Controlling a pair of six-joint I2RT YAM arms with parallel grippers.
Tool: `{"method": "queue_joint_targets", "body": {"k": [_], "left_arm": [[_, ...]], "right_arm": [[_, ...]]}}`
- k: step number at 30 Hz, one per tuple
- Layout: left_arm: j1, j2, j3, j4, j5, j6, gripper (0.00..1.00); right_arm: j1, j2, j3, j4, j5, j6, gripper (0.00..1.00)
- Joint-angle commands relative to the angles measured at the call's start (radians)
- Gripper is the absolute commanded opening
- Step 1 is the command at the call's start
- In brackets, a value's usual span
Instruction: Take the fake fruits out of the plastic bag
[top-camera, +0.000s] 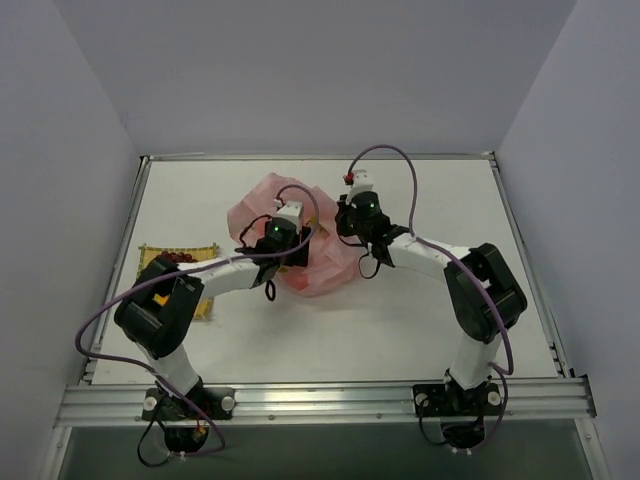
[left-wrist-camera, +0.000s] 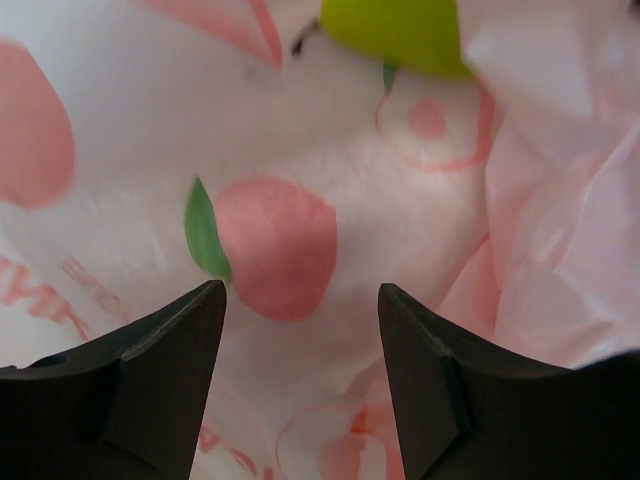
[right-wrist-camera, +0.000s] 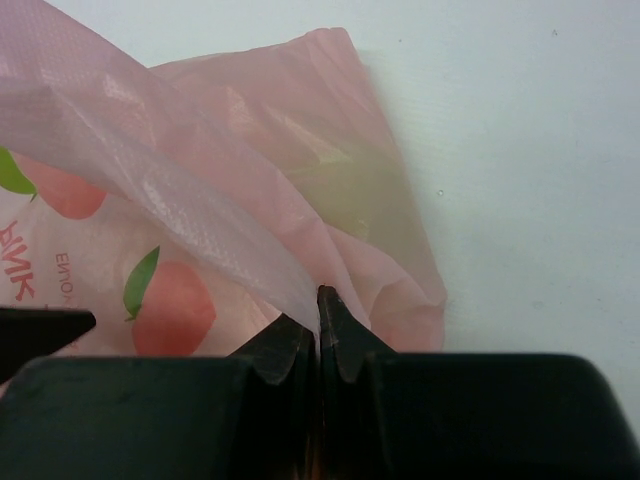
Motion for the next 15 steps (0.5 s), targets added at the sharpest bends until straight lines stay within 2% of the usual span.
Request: {"method": "queue_joint_targets", "body": {"k": [1, 6, 10, 15], "left_arm": [[-0.080, -0.044, -0.106, 0.105, -0.063, -0.096, 0.60], [-0.210, -0.125, -0.246, 0.174, -0.170, -0.202, 0.60], [-0.302, -0.240, -0.327, 0.193, -0.218, -0.291, 0.60], [-0.391, -0.402, -0.293, 0.104, -0.293, -0.266, 0.61]], "right_arm": [[-0.007, 0.031, 0.037, -0.007, -0.001, 0.012, 0.01], [0.029, 0.082, 0.103, -0.073, -0.099, 0.004, 0.01], [0.141, 0.070, 0.143, -0.144, -0.099, -0.048, 0.01], [0.163, -0.037, 0.111, -0.165, -0.104, -0.037, 0.01]]}}
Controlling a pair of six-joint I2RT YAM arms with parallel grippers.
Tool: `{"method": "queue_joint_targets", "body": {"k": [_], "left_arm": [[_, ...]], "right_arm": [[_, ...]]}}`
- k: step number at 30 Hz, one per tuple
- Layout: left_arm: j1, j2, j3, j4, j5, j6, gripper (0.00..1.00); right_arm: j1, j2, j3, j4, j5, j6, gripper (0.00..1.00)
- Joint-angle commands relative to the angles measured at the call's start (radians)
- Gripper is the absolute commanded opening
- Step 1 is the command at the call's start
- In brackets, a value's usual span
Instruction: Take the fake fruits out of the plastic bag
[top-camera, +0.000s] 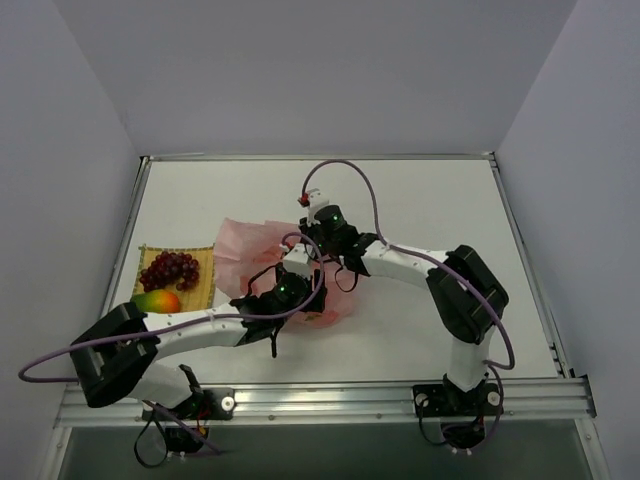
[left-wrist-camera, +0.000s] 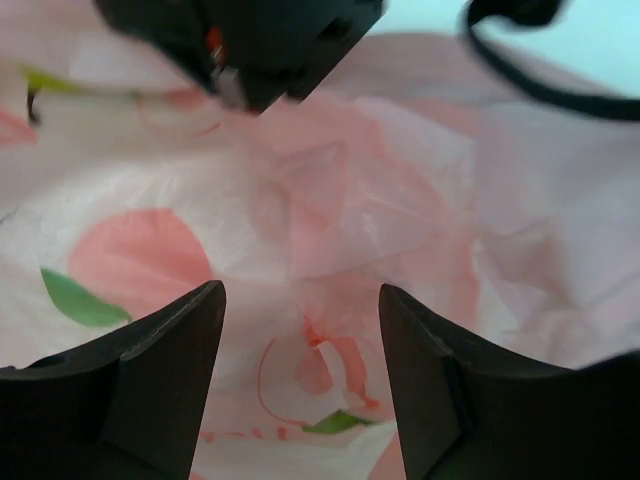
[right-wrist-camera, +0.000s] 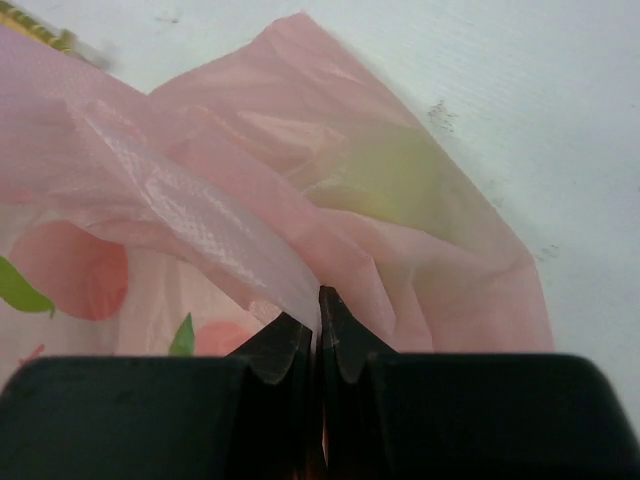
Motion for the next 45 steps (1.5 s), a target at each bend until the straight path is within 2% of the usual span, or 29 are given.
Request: {"method": "queue_joint_targets", "body": {"k": [1, 5, 8, 13, 18, 20, 24, 30, 34, 35, 39, 45], "left_arm": [[-0.035, -0.118, 0.073, -0.068, -0.110, -0.028, 0.61], [0.006, -0.190, 0.131, -0.194, -0.212, -0.023, 0.62], [0.077, -0.188, 0.145, -0.224, -0.182, -0.037, 0.62], [0.099, -0.101, 0.205, -0.207, -0.168, -0.015, 0.62], [0.108, 0.023, 0.265, -0.143, -0.171, 0.052, 0.67], [0.125, 0.057, 0.300, -0.100, -0.141, 0.119, 0.70], [0.152, 0.144, 0.354, -0.017, -0.081, 0.283, 0.82], [0.293, 0.246, 0.408, 0.009, 0.052, 0.328, 0.82], [0.335, 0.318, 0.474, -0.001, 0.157, 0.377, 0.82], [0.340, 0.345, 0.487, -0.009, 0.174, 0.384, 0.82], [0.364, 0.388, 0.538, -0.030, 0.203, 0.390, 0.82], [0.441, 0.444, 0.581, -0.018, 0.318, 0.365, 0.82]], "right_arm": [[-0.011, -0.150, -0.001, -0.026, 0.002, -0.006, 0.01], [-0.046, -0.210, -0.028, -0.055, 0.065, -0.010, 0.01], [-0.062, -0.235, -0.030, -0.078, 0.082, -0.024, 0.01], [-0.063, -0.204, 0.007, -0.092, 0.201, -0.073, 0.01], [-0.077, -0.144, 0.068, -0.089, 0.214, -0.090, 0.01], [-0.082, -0.123, 0.082, -0.089, 0.197, -0.092, 0.01], [-0.102, -0.100, 0.107, -0.078, 0.130, -0.095, 0.01], [-0.181, -0.072, 0.136, -0.055, -0.004, -0.063, 0.02], [-0.220, 0.000, 0.180, -0.055, -0.059, -0.069, 0.10], [-0.229, 0.020, 0.209, -0.057, -0.073, -0.072, 0.17], [-0.263, 0.159, 0.310, -0.055, -0.125, -0.064, 0.27], [-0.277, 0.375, 0.498, -0.061, -0.170, -0.026, 0.28]]}}
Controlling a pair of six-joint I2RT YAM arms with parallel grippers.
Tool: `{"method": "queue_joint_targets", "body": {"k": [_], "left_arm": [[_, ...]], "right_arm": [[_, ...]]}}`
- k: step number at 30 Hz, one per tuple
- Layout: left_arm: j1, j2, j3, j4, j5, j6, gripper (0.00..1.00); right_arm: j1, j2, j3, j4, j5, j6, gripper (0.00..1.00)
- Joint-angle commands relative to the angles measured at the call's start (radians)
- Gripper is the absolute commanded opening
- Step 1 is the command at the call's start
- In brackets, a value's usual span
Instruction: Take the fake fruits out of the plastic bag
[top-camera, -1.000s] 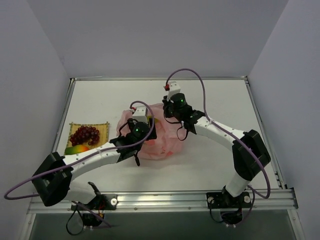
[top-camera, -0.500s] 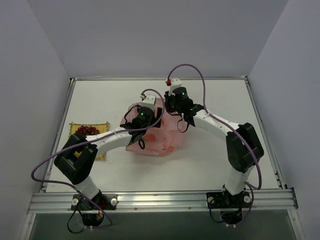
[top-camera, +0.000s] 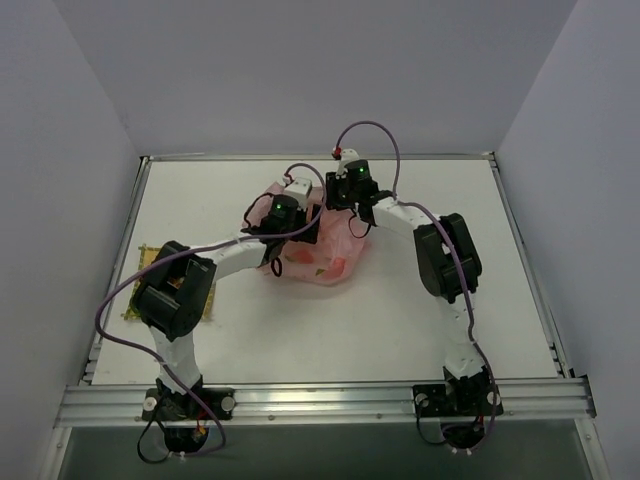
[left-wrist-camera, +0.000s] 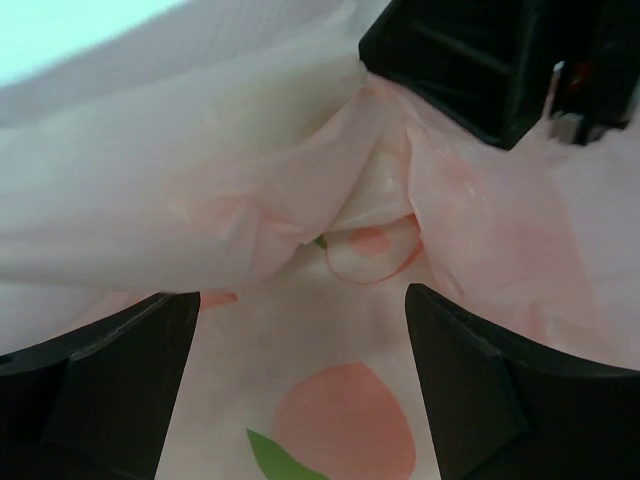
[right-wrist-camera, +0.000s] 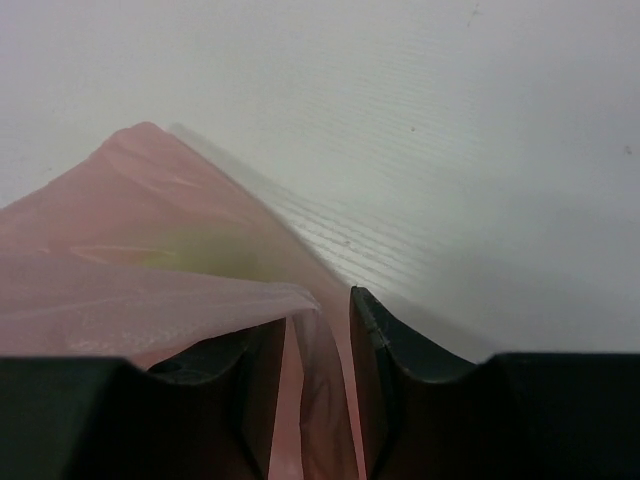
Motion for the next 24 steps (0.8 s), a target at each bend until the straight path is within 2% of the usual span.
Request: {"method": "queue_joint_targets", "body": {"k": [1, 3, 4, 7, 10, 14, 15, 19, 24], "left_arm": [[0.057, 0.011, 0.074, 0.012, 0.094, 0.002, 0.82], [0.081, 0.028, 0.089, 0.008, 0.119, 0.002, 0.83], [0.089, 0.033, 0.094, 0.006, 0.128, 0.005, 0.83], [0.123, 0.059, 0.122, -0.001, 0.183, 0.010, 0.90], [0.144, 0.094, 0.164, -0.032, 0.229, 0.043, 0.95], [0.163, 0.152, 0.214, -0.075, 0.306, 0.076, 0.97], [0.169, 0.161, 0.223, -0.078, 0.367, 0.074, 0.98], [0.160, 0.200, 0.272, -0.087, 0.451, 0.063, 0.94], [0.155, 0.214, 0.287, -0.075, 0.427, 0.080, 0.94]], "right_arm": [[-0.002, 0.090, 0.106, 0.008, -0.059, 0.039, 0.28], [-0.005, 0.125, 0.117, 0.011, -0.095, 0.044, 0.25], [-0.002, 0.130, 0.114, 0.014, -0.109, 0.045, 0.19], [0.001, 0.115, 0.070, 0.028, -0.155, 0.042, 0.11], [0.001, 0.075, 0.019, 0.056, -0.224, 0.041, 0.08], [0.011, 0.039, -0.044, 0.045, -0.246, 0.012, 0.06], [0.015, 0.041, -0.042, 0.038, -0.246, 0.001, 0.05], [0.014, 0.102, 0.033, -0.025, -0.224, 0.001, 0.05], [0.031, 0.130, 0.077, -0.041, -0.270, -0.019, 0.04]]}}
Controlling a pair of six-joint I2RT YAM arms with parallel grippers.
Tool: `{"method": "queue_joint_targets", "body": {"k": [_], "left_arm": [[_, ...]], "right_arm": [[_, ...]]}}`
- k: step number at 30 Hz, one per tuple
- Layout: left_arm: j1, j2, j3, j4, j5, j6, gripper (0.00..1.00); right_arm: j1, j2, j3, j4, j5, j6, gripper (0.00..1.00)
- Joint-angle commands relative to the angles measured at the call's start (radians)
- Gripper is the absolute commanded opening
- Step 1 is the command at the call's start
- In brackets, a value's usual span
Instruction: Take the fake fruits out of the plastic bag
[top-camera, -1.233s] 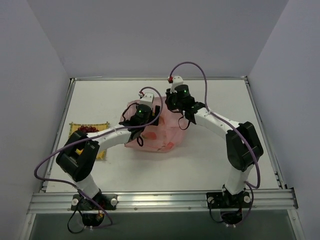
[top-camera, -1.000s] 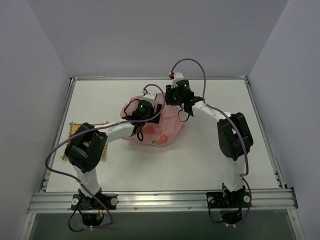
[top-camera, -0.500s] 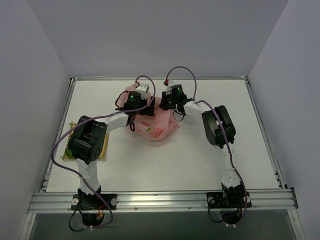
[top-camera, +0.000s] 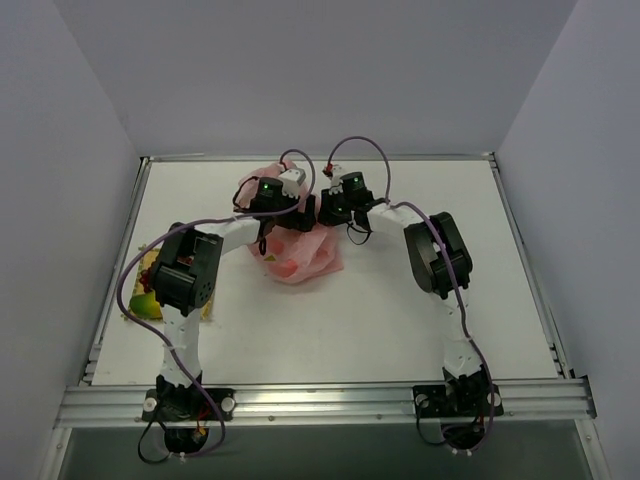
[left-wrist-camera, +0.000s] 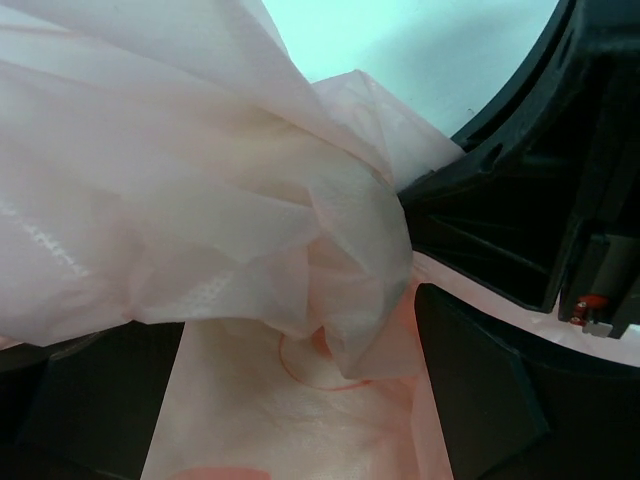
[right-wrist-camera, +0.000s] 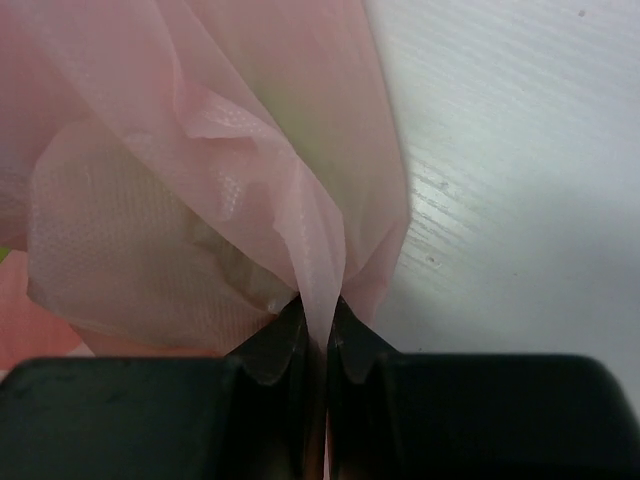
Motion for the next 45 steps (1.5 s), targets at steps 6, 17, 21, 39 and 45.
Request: {"method": "queue_joint_targets", "body": {"k": [6, 17, 21, 39, 45], "left_arm": [[-0.021, -0.050, -0.007, 0.061, 0.054, -0.019, 0.44], [-0.174, -0.485, -0.555, 0.305, -0.196, -0.193, 0.02], [-0.248, -0.597, -0.661, 0.305, -0.271, -0.241, 0.02], [-0.301, -0.701, -0.632, 0.104, -0.503, -0.116, 0.53], [-0.295, -0.629, -0.571, 0.088, -0.566, -0.072, 0.59]], "right_arm": [[-0.013, 0.001, 0.049, -0.013, 0.019, 0.012, 0.01], [-0.014, -0.373, -0.361, 0.206, 0.032, 0.123, 0.00], [-0.014, -0.563, -0.526, 0.217, 0.085, 0.127, 0.00], [-0.003, -0.605, -0.563, 0.146, 0.094, 0.055, 0.00], [-0.003, -0.631, -0.529, 0.074, 0.098, 0.018, 0.32]]}}
